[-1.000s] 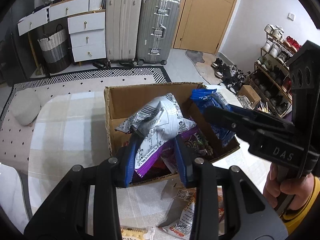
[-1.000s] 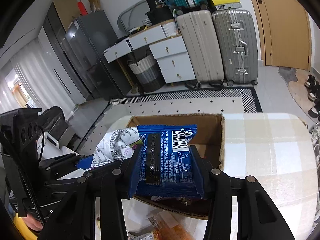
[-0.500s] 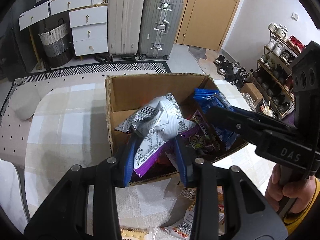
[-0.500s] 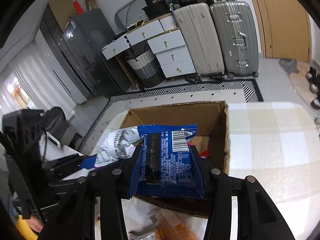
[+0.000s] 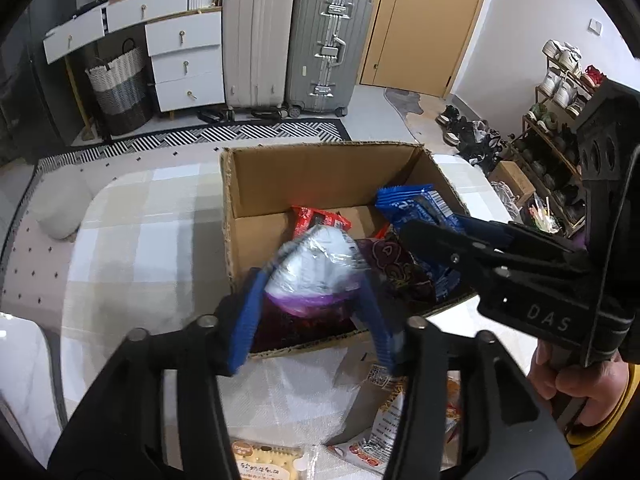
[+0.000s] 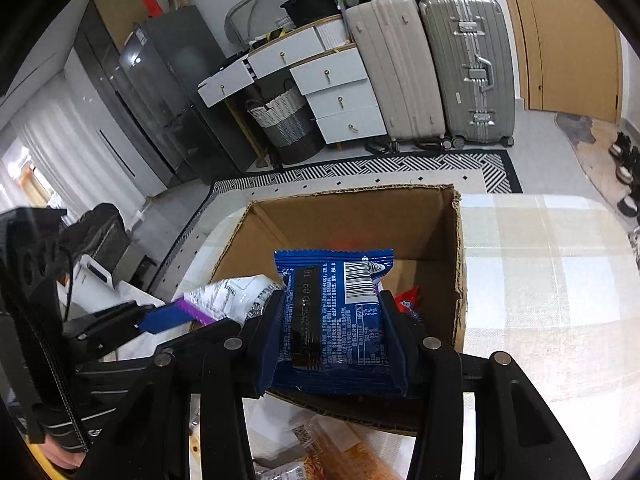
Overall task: Organize snacks
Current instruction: 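Carry both bags over the box and open both tools to drop them, then withdraw both tools from the box back toward the remaining snacks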
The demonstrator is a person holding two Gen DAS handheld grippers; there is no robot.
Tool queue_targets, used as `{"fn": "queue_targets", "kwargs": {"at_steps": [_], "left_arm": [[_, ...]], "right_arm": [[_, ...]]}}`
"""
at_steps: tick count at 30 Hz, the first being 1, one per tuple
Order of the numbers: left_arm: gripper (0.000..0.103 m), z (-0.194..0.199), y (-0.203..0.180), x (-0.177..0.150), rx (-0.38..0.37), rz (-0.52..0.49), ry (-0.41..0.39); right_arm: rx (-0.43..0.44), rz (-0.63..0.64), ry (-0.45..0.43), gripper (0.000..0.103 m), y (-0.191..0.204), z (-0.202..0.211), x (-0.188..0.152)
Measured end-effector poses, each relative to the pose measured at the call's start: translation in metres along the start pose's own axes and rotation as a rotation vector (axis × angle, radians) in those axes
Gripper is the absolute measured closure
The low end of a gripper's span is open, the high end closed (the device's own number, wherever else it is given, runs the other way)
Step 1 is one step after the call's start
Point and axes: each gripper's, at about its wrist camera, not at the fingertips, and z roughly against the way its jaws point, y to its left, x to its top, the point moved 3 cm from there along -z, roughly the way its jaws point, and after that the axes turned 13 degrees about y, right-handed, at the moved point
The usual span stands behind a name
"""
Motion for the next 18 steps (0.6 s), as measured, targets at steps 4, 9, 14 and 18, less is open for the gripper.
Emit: {"fn": "queue_targets", "kwargs": {"at_steps": [4,9,14,18], "left_arm": [[0.046,0.012,0.002,-0.004,0.005,0.012,-0.014],[0.032,0.032,0.001,-0.012,0.028,0.018,-0.035],[0.031,0.054,0.001,-0.027,0.055,0.021,-0.05],[0.025,0.077,0.002,-0.04,0.067,0.03,-0.071]], "right_arm": [[-0.005,0.005,-0.011,0.057,0.0,0.003,-0.001],[-0.014,0.011,-0.004,0.057,0.0,0.004,0.0],[-0.04,0.025,0.005,0.057,0.005,-0.002,-0.001],[-0.077,0.051,0.019,0.057,0.011,-0.007,-0.002]]}}
